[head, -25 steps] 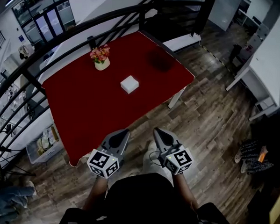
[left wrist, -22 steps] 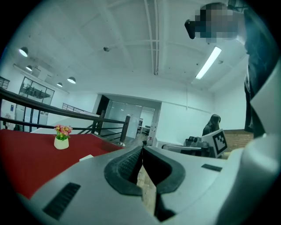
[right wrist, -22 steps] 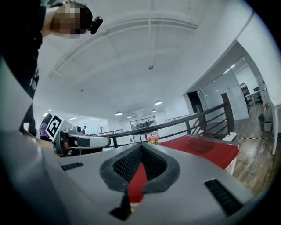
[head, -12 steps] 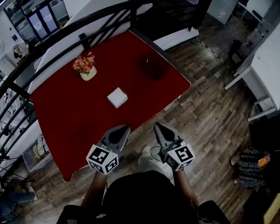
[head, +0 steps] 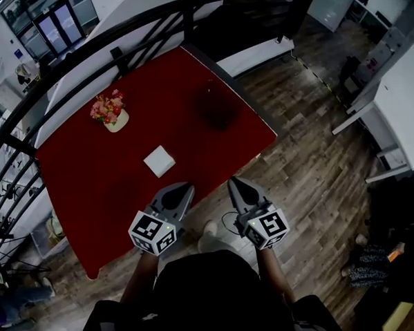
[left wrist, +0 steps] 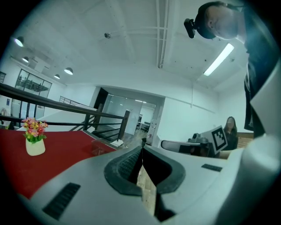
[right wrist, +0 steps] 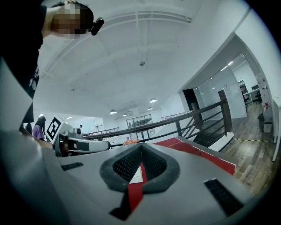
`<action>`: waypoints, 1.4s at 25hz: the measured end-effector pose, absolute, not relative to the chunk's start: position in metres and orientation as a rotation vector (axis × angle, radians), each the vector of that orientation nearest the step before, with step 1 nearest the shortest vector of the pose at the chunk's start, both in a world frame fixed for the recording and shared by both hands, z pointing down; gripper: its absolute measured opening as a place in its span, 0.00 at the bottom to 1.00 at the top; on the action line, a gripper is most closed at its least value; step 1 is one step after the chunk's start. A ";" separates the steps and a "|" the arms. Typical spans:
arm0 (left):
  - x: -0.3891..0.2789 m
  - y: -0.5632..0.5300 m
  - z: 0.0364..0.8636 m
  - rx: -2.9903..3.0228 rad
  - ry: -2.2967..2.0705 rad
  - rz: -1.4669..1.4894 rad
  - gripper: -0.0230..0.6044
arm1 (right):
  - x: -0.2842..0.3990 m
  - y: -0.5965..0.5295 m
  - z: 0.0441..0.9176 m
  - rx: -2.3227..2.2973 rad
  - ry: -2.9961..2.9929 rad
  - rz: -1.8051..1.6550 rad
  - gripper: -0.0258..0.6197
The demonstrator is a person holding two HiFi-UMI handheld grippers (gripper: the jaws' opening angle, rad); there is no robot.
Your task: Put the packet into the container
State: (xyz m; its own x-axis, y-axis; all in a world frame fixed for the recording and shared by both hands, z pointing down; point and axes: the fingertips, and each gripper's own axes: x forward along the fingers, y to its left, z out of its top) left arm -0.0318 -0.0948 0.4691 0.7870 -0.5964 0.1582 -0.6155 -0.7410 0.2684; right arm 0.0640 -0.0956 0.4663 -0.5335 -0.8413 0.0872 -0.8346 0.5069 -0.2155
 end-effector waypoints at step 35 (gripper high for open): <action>-0.012 -0.239 0.499 2.754 -0.866 0.355 0.05 | 0.106 -0.233 0.460 -1.511 2.690 -0.325 0.07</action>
State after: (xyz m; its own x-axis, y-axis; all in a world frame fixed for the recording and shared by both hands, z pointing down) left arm -0.0124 -0.2387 0.4990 0.7957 -0.5281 0.2964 -0.5843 -0.7982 0.1464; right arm 0.1055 -0.2327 0.4605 -0.5247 -0.8485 0.0681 -0.8403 0.5036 -0.2007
